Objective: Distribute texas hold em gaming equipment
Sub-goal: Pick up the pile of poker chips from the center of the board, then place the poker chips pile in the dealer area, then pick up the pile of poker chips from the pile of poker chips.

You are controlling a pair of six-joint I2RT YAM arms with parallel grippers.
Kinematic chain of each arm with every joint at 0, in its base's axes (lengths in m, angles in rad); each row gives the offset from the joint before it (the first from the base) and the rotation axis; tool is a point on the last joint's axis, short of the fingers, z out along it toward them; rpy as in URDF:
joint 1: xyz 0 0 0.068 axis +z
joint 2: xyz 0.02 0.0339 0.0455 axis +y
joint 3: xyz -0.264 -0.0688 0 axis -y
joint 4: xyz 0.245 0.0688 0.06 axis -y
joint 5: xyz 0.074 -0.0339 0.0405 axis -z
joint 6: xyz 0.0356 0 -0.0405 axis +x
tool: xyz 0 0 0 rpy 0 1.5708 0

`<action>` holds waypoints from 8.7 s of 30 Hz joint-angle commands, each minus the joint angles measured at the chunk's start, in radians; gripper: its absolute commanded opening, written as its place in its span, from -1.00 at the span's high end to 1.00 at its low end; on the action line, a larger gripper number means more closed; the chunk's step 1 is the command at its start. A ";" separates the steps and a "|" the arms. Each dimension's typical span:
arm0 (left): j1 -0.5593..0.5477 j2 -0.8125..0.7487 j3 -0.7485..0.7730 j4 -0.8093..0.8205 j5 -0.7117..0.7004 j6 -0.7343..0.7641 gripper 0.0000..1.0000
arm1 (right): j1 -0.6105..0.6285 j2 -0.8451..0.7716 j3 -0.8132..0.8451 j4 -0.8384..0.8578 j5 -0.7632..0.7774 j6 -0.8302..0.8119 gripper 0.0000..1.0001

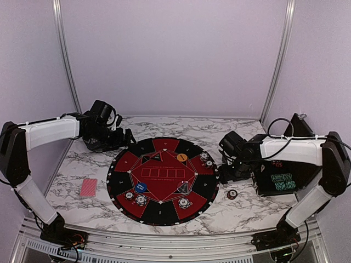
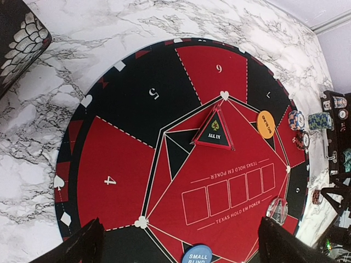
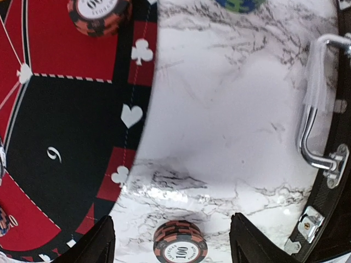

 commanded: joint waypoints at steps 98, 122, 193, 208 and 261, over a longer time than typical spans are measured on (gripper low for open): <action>0.004 -0.011 0.001 0.006 0.025 -0.002 -0.98 | 0.379 0.308 0.282 0.007 -0.029 0.103 0.44; 0.005 -0.006 0.004 0.006 0.026 0.000 -0.98 | 0.380 0.323 0.276 0.019 -0.038 0.104 0.26; 0.005 -0.008 0.004 0.006 0.031 -0.006 -0.98 | 0.369 0.256 0.350 -0.080 0.034 0.098 0.08; 0.004 -0.012 0.005 0.006 0.028 -0.002 -0.98 | 0.197 0.143 0.354 -0.114 0.129 0.021 0.04; 0.004 -0.016 -0.002 0.006 0.031 -0.001 -0.98 | -0.272 0.386 0.471 0.079 0.025 -0.247 -0.23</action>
